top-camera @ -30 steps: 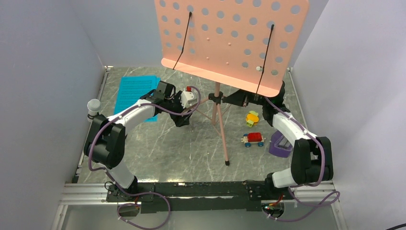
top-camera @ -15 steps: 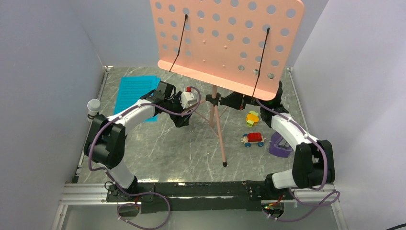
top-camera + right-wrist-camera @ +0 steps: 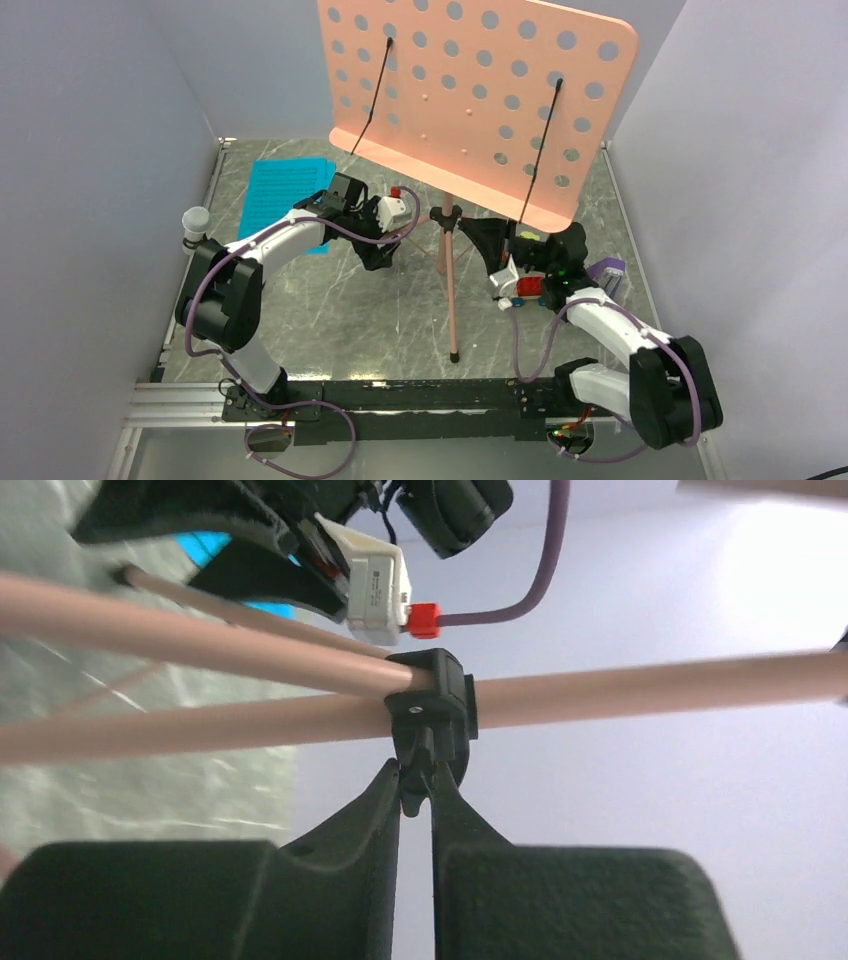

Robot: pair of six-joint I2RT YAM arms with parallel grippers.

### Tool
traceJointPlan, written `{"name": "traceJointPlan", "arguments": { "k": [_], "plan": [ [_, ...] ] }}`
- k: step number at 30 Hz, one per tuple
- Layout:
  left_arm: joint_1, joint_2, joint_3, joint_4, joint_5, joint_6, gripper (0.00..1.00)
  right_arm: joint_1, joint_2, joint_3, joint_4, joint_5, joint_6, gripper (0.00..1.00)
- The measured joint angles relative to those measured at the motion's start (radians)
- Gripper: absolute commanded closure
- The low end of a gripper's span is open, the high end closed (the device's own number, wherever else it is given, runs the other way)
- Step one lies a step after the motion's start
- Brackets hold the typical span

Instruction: Pack up the instrument practice props

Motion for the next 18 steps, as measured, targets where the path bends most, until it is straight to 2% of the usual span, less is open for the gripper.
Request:
{"name": "traceJointPlan", "arguments": {
  "k": [1, 2, 3, 4, 8, 12, 15, 18],
  "plan": [
    [0.000, 0.000, -0.002, 0.000, -0.002, 0.000, 0.07, 0.000, 0.015, -0.024, 0.066, -0.008, -0.092, 0.63],
    [0.000, 0.000, -0.004, 0.002, -0.002, 0.000, 0.07, -0.001, 0.031, -0.035, 0.105, -0.013, -0.152, 0.40],
    [0.000, 0.000, -0.006, 0.003, -0.002, 0.000, 0.07, -0.001, 0.045, -0.045, 0.122, -0.009, -0.221, 0.22],
    [0.000, 0.000, -0.006, 0.004, -0.003, 0.000, 0.07, -0.003, 0.055, -0.054, 0.119, -0.003, -0.276, 0.14],
    [0.000, -0.002, -0.006, 0.005, -0.002, 0.000, 0.07, -0.015, 0.019, -0.069, 0.026, 0.043, -0.375, 0.09],
    [0.000, -0.016, -0.013, 0.007, -0.001, -0.001, 0.07, -0.021, -0.144, -0.069, -0.115, 0.112, -0.305, 0.06],
    [0.000, -0.030, -0.023, 0.011, 0.003, -0.002, 0.07, -0.019, -0.272, -0.034, -0.267, 0.201, -0.078, 0.05],
    [0.000, -0.034, -0.023, 0.015, 0.011, -0.005, 0.07, -0.015, -0.318, 0.055, -0.391, 0.315, 0.260, 0.07]
  ]
}}
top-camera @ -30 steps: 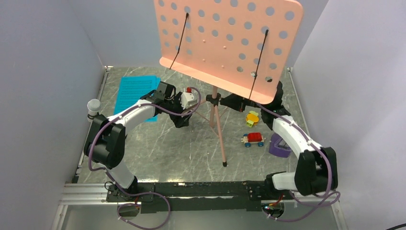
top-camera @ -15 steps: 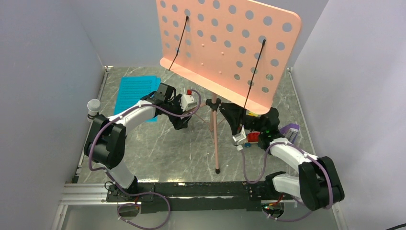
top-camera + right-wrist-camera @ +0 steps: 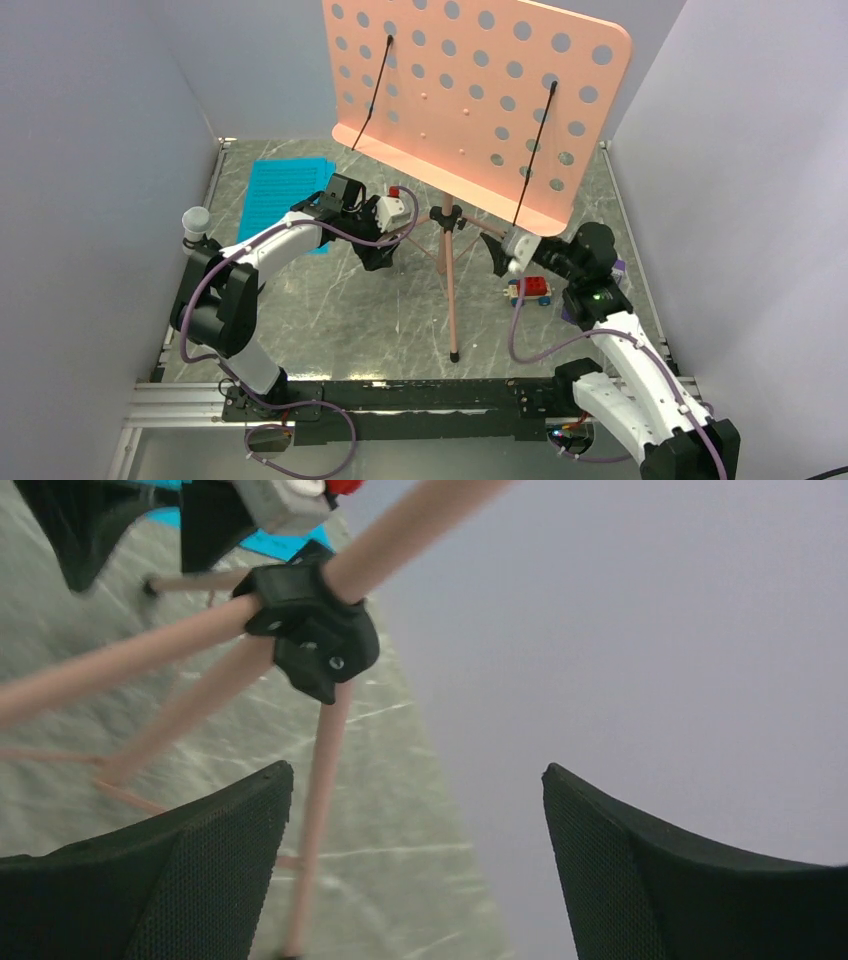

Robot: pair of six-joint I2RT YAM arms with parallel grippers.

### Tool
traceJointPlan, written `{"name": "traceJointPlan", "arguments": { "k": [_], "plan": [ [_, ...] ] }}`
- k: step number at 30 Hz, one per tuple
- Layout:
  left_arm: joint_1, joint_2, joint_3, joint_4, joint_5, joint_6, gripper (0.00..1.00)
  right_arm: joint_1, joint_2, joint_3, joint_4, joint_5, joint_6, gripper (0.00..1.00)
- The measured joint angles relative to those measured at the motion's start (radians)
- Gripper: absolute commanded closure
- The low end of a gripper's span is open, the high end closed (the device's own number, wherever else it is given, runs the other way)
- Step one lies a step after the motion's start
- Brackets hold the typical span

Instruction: Pack up the instrument practice props

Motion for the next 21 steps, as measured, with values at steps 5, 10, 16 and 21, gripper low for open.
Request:
{"name": "traceJointPlan", "arguments": {
  "k": [5, 10, 16, 21],
  "plan": [
    [0.000, 0.000, 0.000, 0.012, 0.017, -0.005, 0.08, -0.002, 0.023, 0.085, -0.124, 0.090, 0.568, 0.11],
    [-0.001, 0.000, 0.000, 0.018, 0.026, -0.010, 0.08, -0.002, 0.124, 0.087, -0.155, 0.084, 1.006, 0.11],
    [-0.001, 0.000, 0.000, 0.023, 0.027, -0.023, 0.08, -0.038, 0.234, 0.143, -0.154, 0.048, 1.316, 0.15],
    [-0.001, 0.000, -0.009, 0.033, 0.026, -0.023, 0.08, -0.061, 0.289, 0.211, -0.087, -0.018, 1.458, 0.16]
  ]
}}
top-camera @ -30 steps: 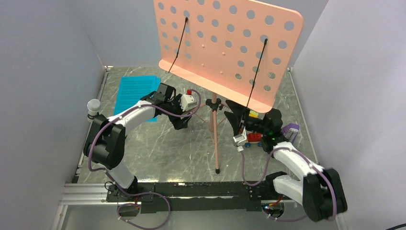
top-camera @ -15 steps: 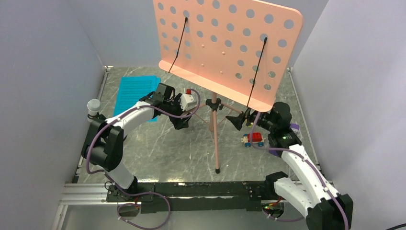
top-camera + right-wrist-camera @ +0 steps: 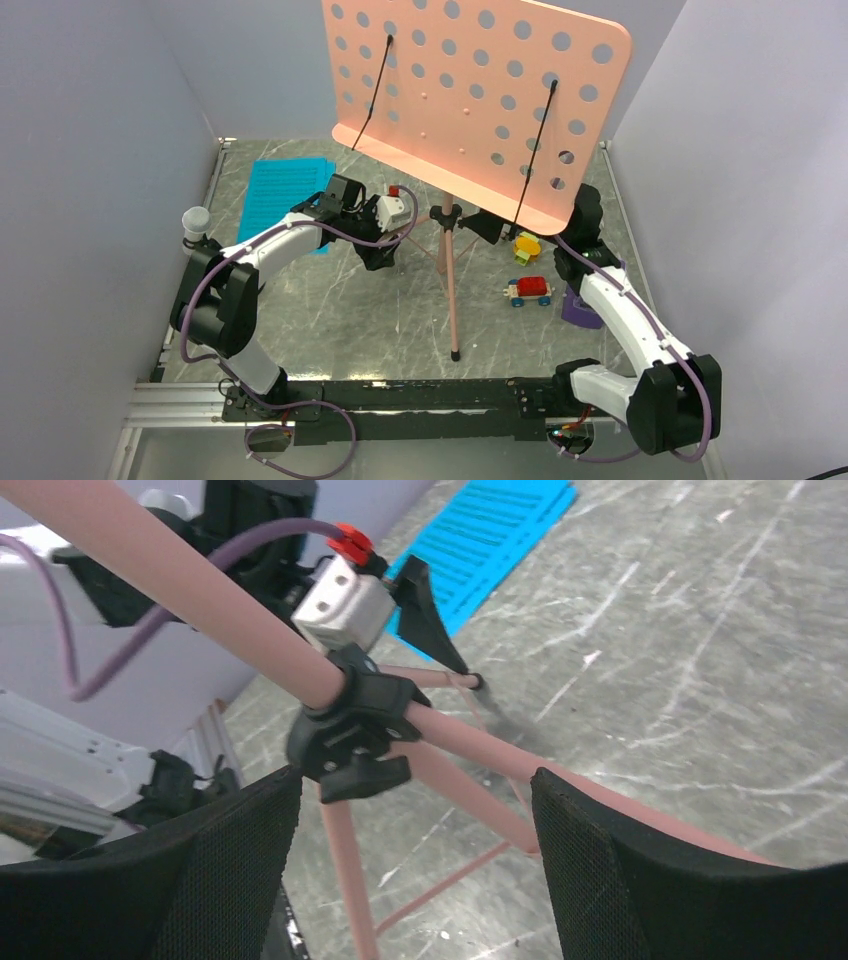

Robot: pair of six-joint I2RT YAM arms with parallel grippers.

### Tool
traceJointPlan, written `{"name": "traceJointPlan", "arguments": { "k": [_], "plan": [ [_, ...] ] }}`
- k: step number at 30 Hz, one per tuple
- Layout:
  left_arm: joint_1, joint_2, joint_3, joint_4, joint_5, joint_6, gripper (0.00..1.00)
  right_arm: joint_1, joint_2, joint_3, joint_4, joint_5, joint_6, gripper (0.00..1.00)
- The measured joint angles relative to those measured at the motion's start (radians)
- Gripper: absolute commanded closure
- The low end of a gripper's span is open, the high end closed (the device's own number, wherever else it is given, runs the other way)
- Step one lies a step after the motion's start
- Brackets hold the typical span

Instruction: Pack up the instrument practice props

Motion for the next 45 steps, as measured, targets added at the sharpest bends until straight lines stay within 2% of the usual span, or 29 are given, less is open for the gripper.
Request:
{"name": "traceJointPlan", "arguments": {
  "k": [5, 9, 15, 27, 35, 40, 45],
  "plan": [
    [0.000, 0.000, -0.006, 0.009, -0.001, 0.000, 0.08, 0.000, 0.026, 0.016, 0.061, -0.054, 0.068, 0.17],
    [0.000, 0.000, -0.006, 0.009, -0.001, 0.000, 0.08, 0.003, 0.034, 0.016, 0.060, -0.058, 0.075, 0.22],
    [0.000, 0.000, -0.006, 0.010, -0.001, 0.000, 0.08, 0.014, 0.034, 0.016, 0.042, -0.051, 0.036, 0.28],
    [0.000, 0.000, -0.006, 0.011, -0.001, -0.001, 0.07, 0.016, 0.034, -0.005, -0.010, -0.036, -0.056, 0.32],
    [0.000, 0.000, -0.006, 0.013, 0.000, -0.004, 0.07, 0.008, 0.033, -0.041, -0.045, 0.066, -0.083, 0.30],
    [0.000, 0.000, -0.006, 0.015, 0.000, -0.005, 0.07, -0.074, 0.033, -0.044, -0.051, 0.154, -0.067, 0.26],
    [0.000, 0.000, -0.006, 0.015, 0.000, -0.004, 0.07, -0.153, 0.034, -0.037, -0.003, 0.079, -0.075, 0.25]
  ]
}}
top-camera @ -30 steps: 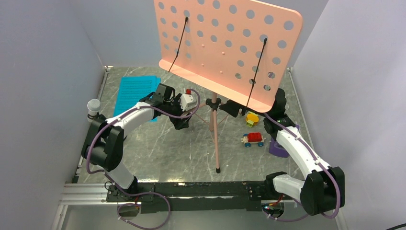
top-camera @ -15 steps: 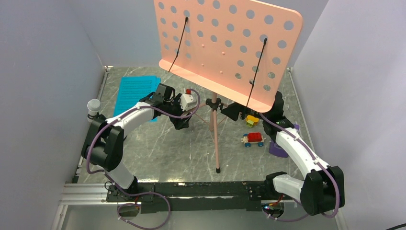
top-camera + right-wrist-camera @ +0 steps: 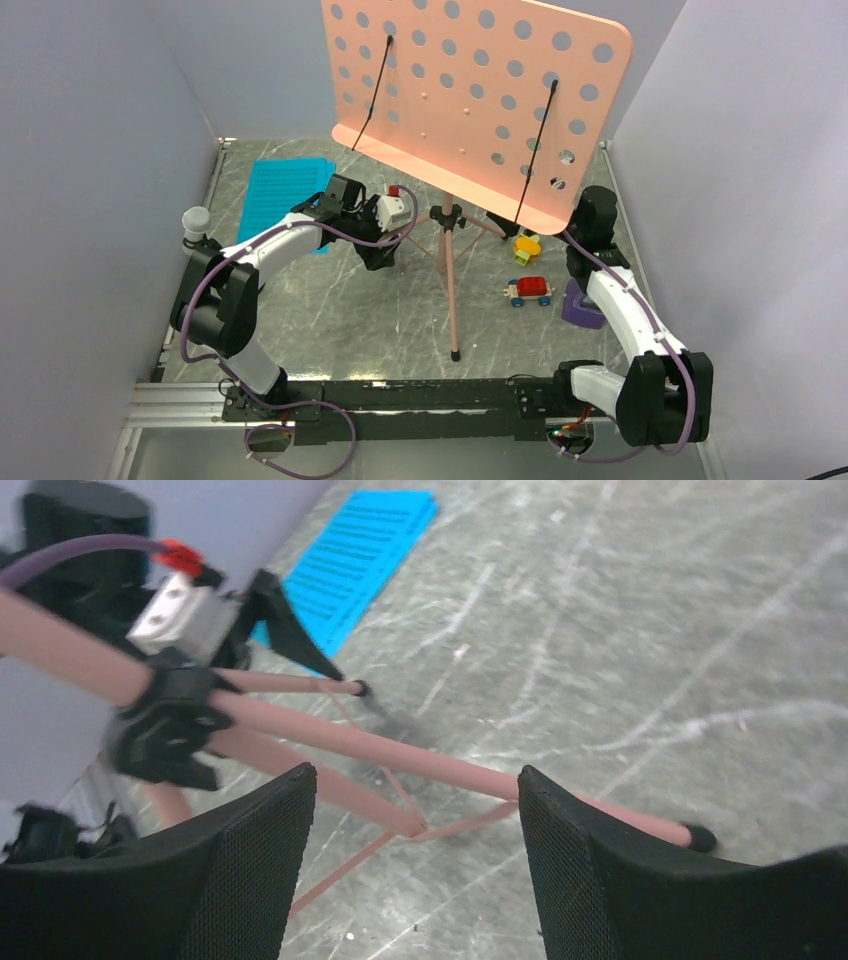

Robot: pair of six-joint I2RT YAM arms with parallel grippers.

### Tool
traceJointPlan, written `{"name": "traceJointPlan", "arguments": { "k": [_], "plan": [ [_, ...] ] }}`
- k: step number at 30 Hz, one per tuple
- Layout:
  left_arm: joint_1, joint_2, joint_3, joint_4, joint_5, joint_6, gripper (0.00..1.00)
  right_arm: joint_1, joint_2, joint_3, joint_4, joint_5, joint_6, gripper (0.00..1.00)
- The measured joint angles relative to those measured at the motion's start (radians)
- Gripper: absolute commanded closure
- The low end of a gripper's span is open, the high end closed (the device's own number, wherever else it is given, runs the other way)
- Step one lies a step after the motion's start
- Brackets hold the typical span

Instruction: Pack up the instrument practice props

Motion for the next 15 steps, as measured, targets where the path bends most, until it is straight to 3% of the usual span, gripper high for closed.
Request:
{"name": "traceJointPlan", "arguments": {
  "k": [7, 15],
  "plan": [
    [0.000, 0.000, 0.000, -0.005, -0.003, 0.006, 0.08, 0.033, 0.000, 0.007, 0.168, -0.239, 0.012, 0.23],
    [0.019, 0.000, 0.000, -0.045, -0.031, 0.051, 0.08, 0.138, 0.004, 0.048, 0.285, -0.288, 0.046, 0.22]
  ]
}}
